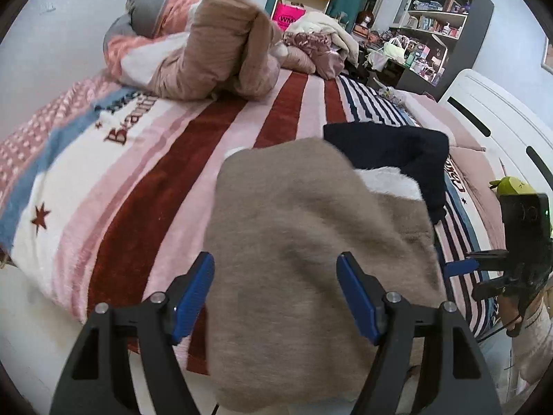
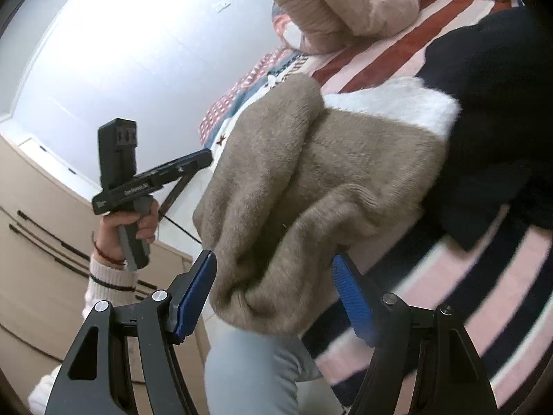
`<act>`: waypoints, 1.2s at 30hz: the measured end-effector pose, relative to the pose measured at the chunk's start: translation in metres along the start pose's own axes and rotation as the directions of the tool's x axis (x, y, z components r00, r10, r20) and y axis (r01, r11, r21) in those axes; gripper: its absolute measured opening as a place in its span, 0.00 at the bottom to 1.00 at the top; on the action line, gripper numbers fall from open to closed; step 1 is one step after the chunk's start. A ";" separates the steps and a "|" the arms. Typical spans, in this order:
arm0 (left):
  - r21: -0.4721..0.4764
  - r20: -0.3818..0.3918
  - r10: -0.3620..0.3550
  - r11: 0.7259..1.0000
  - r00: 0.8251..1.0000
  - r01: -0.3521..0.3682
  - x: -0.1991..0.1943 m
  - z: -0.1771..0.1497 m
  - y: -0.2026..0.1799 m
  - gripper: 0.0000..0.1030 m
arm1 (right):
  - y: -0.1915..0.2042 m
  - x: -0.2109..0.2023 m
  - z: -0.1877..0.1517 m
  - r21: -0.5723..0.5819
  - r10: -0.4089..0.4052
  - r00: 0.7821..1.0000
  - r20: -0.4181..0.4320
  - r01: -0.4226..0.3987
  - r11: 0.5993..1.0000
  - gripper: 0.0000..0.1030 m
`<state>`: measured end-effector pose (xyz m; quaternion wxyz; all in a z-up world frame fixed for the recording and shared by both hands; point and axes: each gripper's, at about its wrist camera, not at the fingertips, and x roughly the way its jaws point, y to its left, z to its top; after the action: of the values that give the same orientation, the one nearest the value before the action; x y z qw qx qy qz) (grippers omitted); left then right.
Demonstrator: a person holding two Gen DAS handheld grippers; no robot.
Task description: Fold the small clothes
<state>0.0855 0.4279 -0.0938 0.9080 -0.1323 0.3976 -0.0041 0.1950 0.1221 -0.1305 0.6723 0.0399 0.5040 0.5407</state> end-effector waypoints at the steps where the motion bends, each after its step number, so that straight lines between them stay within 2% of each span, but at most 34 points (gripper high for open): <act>1: 0.008 0.009 0.004 1.000 1.000 -0.004 -0.004 0.000 -0.006 0.68 | -0.005 -0.007 -0.004 0.001 -0.006 1.000 0.010 0.006 1.000 0.65; 4: 0.050 0.032 0.019 0.999 0.999 -0.020 -0.015 0.001 -0.039 0.68 | 0.000 -0.008 -0.021 0.013 -0.021 0.999 0.041 0.021 1.000 0.65; 9: 0.132 0.072 0.013 0.991 0.997 -0.023 -0.022 0.000 -0.114 0.68 | -0.012 -0.046 -0.054 0.033 -0.103 0.986 0.134 0.099 0.995 0.65; 12: 0.175 0.116 -0.008 0.985 0.993 -0.012 -0.024 -0.005 -0.169 0.68 | -0.023 -0.082 -0.082 0.049 -0.173 0.965 0.194 0.167 0.985 0.65; 15: 0.220 0.189 -0.059 0.975 0.980 0.016 -0.027 -0.015 -0.234 0.71 | -0.030 -0.124 -0.112 0.065 -0.268 0.929 0.256 0.260 0.963 0.65; 17: 0.255 0.247 -0.110 0.966 0.963 0.045 -0.033 -0.025 -0.273 0.80 | -0.028 -0.153 -0.134 0.075 -0.347 0.888 0.303 0.341 0.937 0.65; 18: 0.273 0.275 -0.124 0.961 0.953 0.046 -0.036 -0.030 -0.290 0.83 | -0.026 -0.170 -0.149 0.078 -0.391 0.857 0.336 0.389 0.918 0.65; 20: 0.305 0.344 -0.129 0.952 0.930 0.019 -0.040 -0.043 -0.331 0.87 | -0.017 -0.197 -0.168 0.083 -0.450 0.807 0.384 0.455 0.887 0.65; 21: 0.314 0.391 -0.117 0.949 0.913 -0.013 -0.042 -0.051 -0.352 0.89 | -0.012 -0.210 -0.178 0.086 -0.484 0.773 0.410 0.496 0.864 0.65; 22: 0.313 0.428 -0.106 0.949 0.897 -0.038 -0.044 -0.057 -0.366 0.96 | -0.005 -0.224 -0.188 0.084 -0.518 0.733 0.440 0.541 0.837 0.66; 24: 0.303 0.499 -0.073 0.948 0.863 -0.095 -0.046 -0.069 -0.393 0.99 | 0.006 -0.241 -0.205 0.079 -0.566 0.665 0.487 0.612 0.787 0.75; 25: 0.294 0.523 -0.057 0.949 0.850 -0.117 -0.046 -0.073 -0.402 0.99 | 0.013 -0.250 -0.214 0.077 -0.586 0.625 0.516 0.647 0.758 0.83; 26: 0.289 0.539 -0.046 0.948 0.841 -0.133 -0.046 -0.077 -0.410 0.99 | 0.017 -0.258 -0.221 0.078 -0.597 0.596 0.538 0.669 0.739 0.90; 28: 0.278 0.549 -0.035 0.950 0.835 -0.143 -0.044 -0.083 -0.423 0.99 | 0.026 -0.271 -0.237 0.090 -0.614 0.527 0.587 0.711 0.697 1.00; 30: 0.278 0.545 -0.044 0.951 0.837 -0.131 -0.042 -0.084 -0.431 0.99 | 0.031 -0.284 -0.247 0.118 -0.628 0.471 0.619 0.736 0.667 1.00; 34: 0.272 0.536 -0.049 0.955 0.843 -0.118 -0.039 -0.086 -0.439 0.99 | 0.034 -0.298 -0.256 0.164 -0.639 0.415 0.648 0.743 0.648 1.00; 36: 0.275 0.531 -0.050 0.954 0.846 -0.116 -0.038 -0.088 -0.440 0.99 | 0.033 -0.307 -0.260 0.182 -0.641 0.402 0.653 0.739 0.649 1.00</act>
<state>0.0390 -0.0136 -0.0161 0.9917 0.0163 0.1274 -0.0112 0.0131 -0.2279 -0.0427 0.9676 -0.0277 0.1598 0.1934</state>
